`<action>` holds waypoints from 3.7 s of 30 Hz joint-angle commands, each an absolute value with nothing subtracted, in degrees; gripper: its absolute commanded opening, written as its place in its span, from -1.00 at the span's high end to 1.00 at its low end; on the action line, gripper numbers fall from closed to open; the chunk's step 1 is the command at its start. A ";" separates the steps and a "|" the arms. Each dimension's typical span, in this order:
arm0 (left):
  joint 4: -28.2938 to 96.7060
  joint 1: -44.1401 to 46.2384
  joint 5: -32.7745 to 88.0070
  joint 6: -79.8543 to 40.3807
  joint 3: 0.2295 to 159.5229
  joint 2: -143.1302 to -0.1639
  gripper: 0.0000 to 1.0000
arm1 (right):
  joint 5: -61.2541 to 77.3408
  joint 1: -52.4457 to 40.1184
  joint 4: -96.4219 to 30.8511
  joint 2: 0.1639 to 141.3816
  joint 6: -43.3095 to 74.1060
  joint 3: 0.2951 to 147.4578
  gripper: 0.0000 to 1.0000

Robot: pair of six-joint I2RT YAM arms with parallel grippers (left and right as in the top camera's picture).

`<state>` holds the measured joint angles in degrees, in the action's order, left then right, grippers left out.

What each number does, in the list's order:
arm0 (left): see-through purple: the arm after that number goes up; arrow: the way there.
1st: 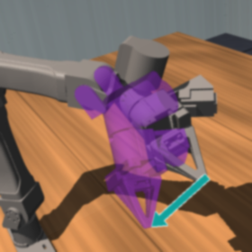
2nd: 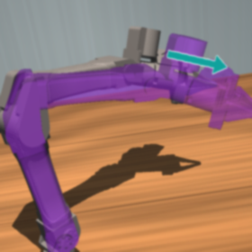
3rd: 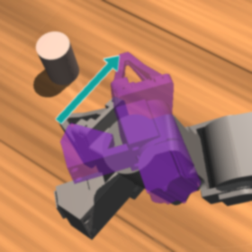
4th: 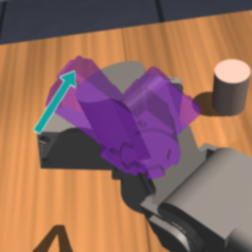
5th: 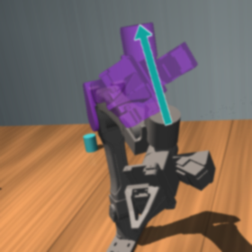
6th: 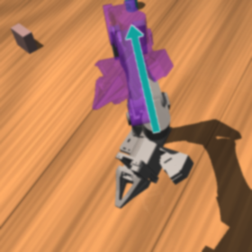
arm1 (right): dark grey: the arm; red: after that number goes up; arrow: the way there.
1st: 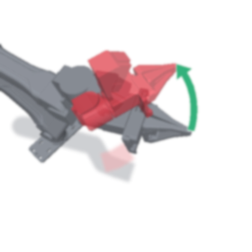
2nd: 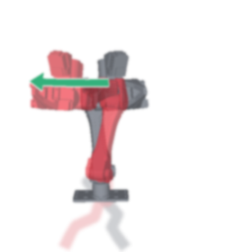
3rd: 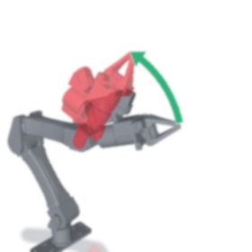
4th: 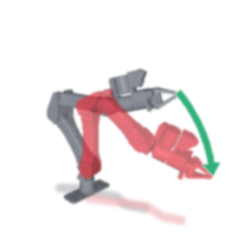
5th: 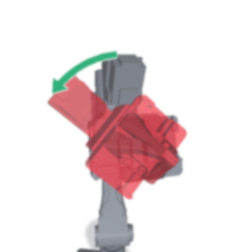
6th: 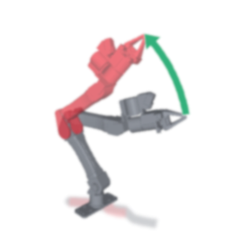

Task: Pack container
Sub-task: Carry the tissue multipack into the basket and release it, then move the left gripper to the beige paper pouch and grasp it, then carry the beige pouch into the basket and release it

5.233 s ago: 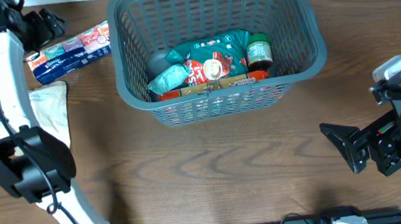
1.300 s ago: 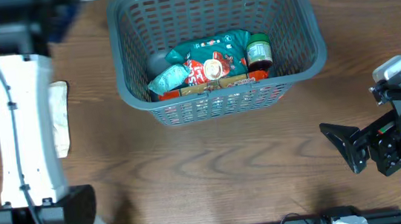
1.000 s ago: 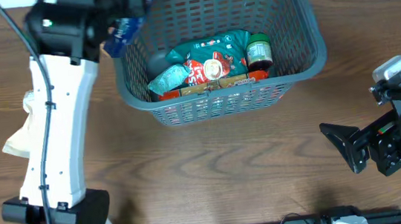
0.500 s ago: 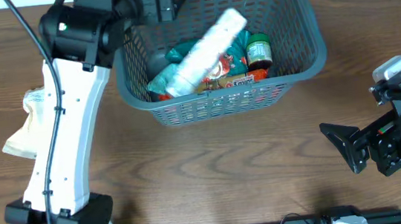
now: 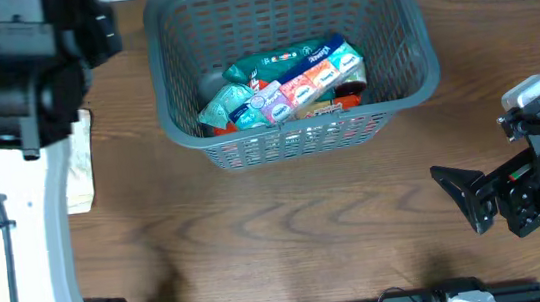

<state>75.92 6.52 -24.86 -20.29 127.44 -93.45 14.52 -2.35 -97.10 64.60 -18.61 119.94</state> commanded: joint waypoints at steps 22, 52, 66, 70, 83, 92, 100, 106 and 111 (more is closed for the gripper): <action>74.70 -18.65 -22.48 -33.39 111.81 -94.30 -0.97 | 14.35 -2.70 -97.25 64.49 -18.04 119.98 -0.98; 53.34 -25.58 -1.69 19.88 87.96 -105.54 -0.97 | 14.35 -2.72 -97.25 64.49 -18.04 119.98 -0.98; 46.15 -25.67 -0.40 22.68 87.99 -118.15 -0.97 | 14.37 -2.70 -97.25 64.49 -18.04 119.98 -0.99; 44.40 -25.69 -0.38 22.65 87.96 -120.36 -0.97 | 14.35 -2.72 -97.25 64.49 -18.04 119.98 -0.98; 43.94 -25.69 1.10 22.41 87.99 -125.49 -0.79 | 14.35 -2.72 -97.25 64.49 -18.04 119.98 -0.99; 43.75 -25.69 1.06 20.91 87.99 -125.49 0.58 | 14.37 -2.70 -97.25 64.49 -18.04 119.98 -0.99; 43.16 -25.69 1.08 9.08 90.59 -125.12 0.89 | 14.37 -2.70 -97.25 64.49 -18.04 119.98 -0.98; 43.18 -25.61 1.13 -2.20 96.90 -120.44 0.88 | 14.37 -2.70 -97.25 64.49 -18.04 119.98 -0.99; 42.41 -24.43 5.21 -4.86 102.30 -112.64 0.88 | 14.37 -2.72 -97.25 64.49 -18.04 119.98 -0.99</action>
